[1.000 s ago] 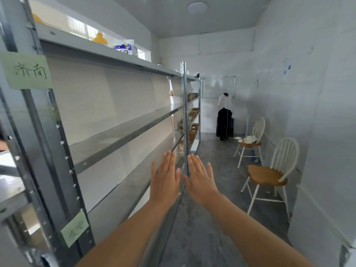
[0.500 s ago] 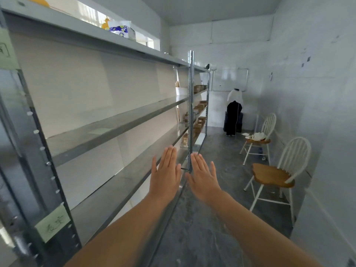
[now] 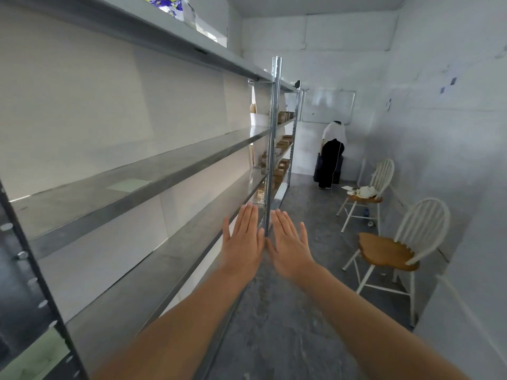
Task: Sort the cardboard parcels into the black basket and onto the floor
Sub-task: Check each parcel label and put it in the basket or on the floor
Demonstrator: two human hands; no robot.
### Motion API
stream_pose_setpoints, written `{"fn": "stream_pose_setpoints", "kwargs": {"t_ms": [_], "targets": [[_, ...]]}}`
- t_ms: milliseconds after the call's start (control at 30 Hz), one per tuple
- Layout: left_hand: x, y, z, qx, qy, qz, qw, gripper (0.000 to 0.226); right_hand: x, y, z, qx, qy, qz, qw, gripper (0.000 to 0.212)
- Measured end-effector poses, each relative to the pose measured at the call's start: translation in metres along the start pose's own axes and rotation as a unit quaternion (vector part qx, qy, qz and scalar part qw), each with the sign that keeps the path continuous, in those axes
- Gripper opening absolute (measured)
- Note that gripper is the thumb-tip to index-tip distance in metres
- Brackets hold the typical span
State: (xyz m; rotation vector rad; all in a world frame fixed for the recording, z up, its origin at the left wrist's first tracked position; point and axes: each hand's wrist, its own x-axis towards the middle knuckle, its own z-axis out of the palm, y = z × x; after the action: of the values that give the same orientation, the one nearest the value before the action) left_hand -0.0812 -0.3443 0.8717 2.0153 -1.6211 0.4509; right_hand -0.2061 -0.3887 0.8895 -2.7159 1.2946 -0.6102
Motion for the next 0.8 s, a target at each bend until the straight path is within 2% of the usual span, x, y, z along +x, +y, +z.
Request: {"fn": "stream_pose_setpoints", "kwargs": {"t_ms": [133, 400, 800], "targets": [[0.023, -0.021, 0.023, -0.018, 0.006, 0.013, 1.000, 0.055, 0.030, -0.002, 0.008, -0.007, -0.017, 0.031, 0.999, 0.066], [0.058, -0.060, 0.049, -0.037, -0.011, 0.037, 0.999, 0.063, 0.071, -0.017, 0.034, -0.014, -0.012, 0.073, 0.997, 0.065], [0.052, -0.083, 0.098, -0.076, -0.062, 0.033, 0.995, 0.055, 0.092, -0.002, 0.084, 0.000, -0.042, 0.100, 0.994, 0.067]]}}
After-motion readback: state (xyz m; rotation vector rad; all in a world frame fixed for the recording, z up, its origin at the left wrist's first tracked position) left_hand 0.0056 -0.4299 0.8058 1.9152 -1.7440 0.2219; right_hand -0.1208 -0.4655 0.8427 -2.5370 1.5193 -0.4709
